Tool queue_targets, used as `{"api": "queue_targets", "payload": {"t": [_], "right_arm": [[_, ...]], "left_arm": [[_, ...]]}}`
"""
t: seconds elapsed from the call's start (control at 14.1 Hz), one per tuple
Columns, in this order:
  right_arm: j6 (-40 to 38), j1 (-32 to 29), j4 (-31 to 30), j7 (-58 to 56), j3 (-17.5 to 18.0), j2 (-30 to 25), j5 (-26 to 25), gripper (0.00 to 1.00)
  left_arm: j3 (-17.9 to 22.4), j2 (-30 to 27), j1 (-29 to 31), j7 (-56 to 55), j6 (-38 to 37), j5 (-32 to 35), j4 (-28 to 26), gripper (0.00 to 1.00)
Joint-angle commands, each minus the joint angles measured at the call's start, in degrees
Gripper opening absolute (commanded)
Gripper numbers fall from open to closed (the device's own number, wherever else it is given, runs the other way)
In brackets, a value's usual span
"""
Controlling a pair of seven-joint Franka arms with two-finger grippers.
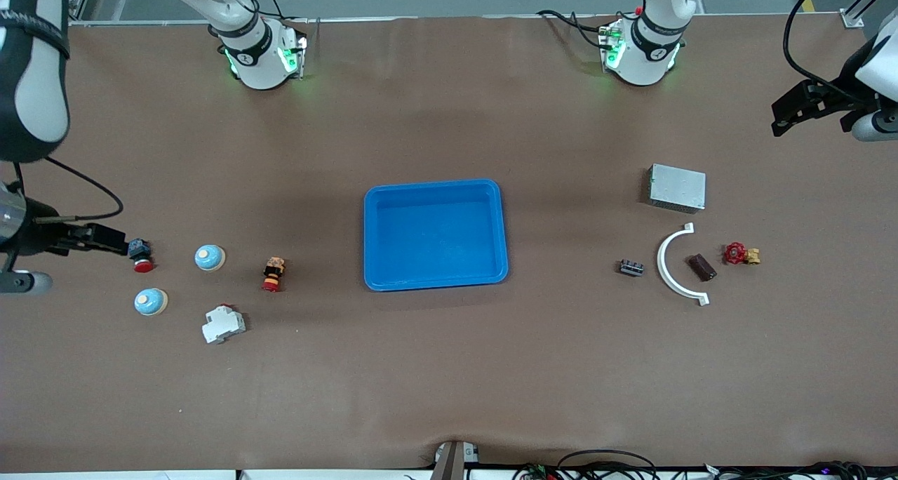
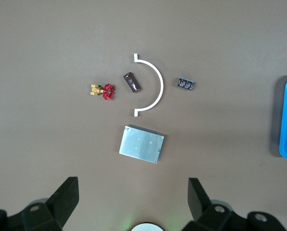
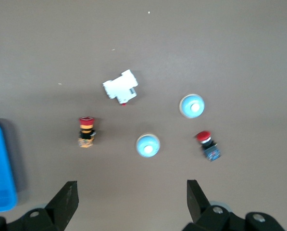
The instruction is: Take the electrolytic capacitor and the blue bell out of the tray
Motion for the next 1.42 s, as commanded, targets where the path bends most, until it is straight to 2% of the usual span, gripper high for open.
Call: {"api": "queue_targets", "payload": {"t": [0.0, 0.71, 0.99, 1.35], "right_arm": [[-1.77, 1.50, -0.76, 3.32, 0.10, -2.89, 1.25, 1.00], [-4.67, 1.33, -3.04, 2.70, 0.27, -8.43, 0.89, 1.00], [-4.32, -3.15, -3.13, 2.70, 4.48, -10.10, 0.63, 1.00], [-4.50, -7.02, -3.66, 2.53, 7.39, -11.34, 0.45, 1.00]], "left_arm": [[-0.09, -2.15, -0.09, 0.72, 0.71, -1.34, -2.14, 1.00], [-0.54, -2.51, 0.09, 0.54, 0.27, -3.18, -1.79, 1.00], [-0.54, -2.51, -0.09, 0.80, -0.16, -2.83, -1.70, 1.00], [-0.80, -2.33, -0.09, 0.10, -0.52, -2.83, -1.43, 1.00]]}}
